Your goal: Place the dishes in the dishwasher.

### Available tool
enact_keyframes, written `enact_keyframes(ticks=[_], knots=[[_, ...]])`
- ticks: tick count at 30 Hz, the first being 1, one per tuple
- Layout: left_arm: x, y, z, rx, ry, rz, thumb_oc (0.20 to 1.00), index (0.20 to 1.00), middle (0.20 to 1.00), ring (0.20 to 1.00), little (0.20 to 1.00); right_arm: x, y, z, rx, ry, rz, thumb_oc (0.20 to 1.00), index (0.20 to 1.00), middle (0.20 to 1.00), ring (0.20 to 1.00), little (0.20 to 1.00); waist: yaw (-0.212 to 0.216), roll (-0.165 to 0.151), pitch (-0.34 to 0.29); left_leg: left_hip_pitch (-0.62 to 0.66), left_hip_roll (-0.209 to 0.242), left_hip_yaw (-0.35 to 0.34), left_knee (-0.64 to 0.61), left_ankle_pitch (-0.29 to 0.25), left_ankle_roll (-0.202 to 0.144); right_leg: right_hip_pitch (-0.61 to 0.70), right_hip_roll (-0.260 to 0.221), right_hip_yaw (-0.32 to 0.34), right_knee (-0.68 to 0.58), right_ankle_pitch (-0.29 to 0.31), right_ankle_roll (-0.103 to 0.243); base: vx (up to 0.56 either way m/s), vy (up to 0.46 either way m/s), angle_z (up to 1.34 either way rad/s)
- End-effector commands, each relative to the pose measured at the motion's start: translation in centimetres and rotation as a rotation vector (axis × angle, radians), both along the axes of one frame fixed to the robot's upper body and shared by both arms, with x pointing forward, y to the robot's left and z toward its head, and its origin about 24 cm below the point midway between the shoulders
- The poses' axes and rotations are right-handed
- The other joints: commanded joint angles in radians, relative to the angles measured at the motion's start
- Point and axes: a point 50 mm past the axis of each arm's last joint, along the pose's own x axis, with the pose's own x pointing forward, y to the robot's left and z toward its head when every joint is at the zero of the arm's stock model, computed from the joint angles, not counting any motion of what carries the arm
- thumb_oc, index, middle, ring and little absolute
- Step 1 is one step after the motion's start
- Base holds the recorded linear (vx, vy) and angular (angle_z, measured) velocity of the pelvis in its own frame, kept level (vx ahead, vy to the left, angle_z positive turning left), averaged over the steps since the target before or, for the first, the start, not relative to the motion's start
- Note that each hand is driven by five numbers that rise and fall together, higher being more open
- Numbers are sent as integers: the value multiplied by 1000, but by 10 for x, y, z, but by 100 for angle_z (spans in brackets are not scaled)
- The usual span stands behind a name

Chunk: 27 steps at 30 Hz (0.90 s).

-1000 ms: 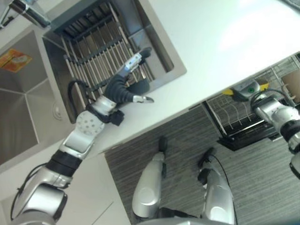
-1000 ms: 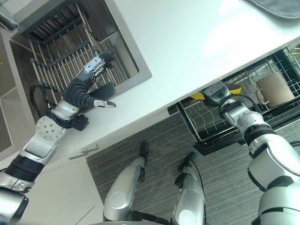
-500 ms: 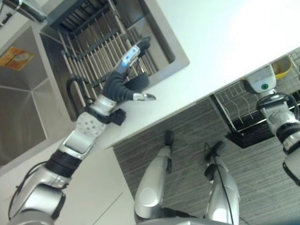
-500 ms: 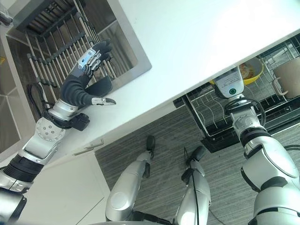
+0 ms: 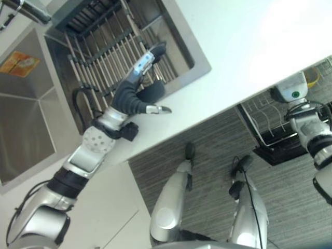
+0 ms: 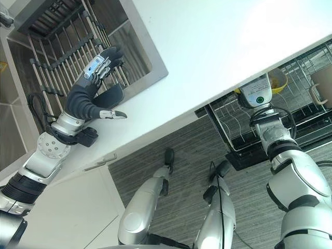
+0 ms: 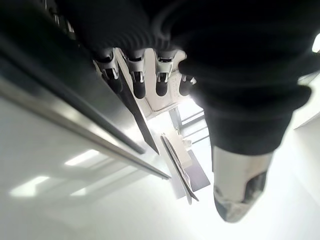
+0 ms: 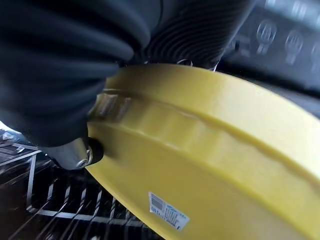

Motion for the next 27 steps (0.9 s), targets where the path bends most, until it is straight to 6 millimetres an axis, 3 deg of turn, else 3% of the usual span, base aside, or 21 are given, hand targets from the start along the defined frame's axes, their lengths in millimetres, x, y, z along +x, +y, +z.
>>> enact_keyframes(ticks=[1,7,17,20,25,26,27], knots=[[-2,-5,-6,11,16,-35,1000,1000,1000,1000,1000,20,29,76,97,-119,94,200,200,200,200,200,55,-10,3,-47,-35,30,7,-60,15,7,-25,29,51,-78,109,-1,-39,2],[-2,-7,-6,31,19,-46,1000,1000,1000,1000,1000,31,31,67,290,132,39,200,200,200,200,200,64,-19,3,-47,-28,24,-8,-48,11,6,-28,19,54,-74,113,11,-13,1],[0,-12,-2,27,22,-50,1000,1000,1000,1000,1000,36,16,65,672,200,-86,200,200,200,200,200,59,-13,3,-33,-27,26,-27,-39,6,14,-27,23,45,-66,114,16,-5,1],[0,-14,-3,13,26,-44,1000,1000,1000,1000,1000,35,5,47,805,284,-173,200,200,200,200,200,52,-6,3,-31,-25,30,-31,-38,5,8,-29,31,47,-67,115,54,46,1],[1,-17,-3,14,32,-46,1000,1000,1000,1000,1000,35,3,35,828,322,-222,200,200,200,200,200,50,0,3,-30,-25,31,-31,-36,5,2,-32,38,55,-65,113,33,13,0],[1,-17,-3,14,31,-46,1000,1000,1000,1000,1000,35,3,35,828,322,-222,285,285,285,285,285,50,0,3,-30,-25,31,-31,-36,5,2,-32,38,55,-65,112,0,0,0],[1,-18,-4,11,32,-47,1000,1000,1000,1000,1000,34,1,32,825,319,-245,551,551,551,551,551,50,1,3,-33,-26,31,-30,-36,5,-1,-33,39,56,-64,113,0,0,0]])
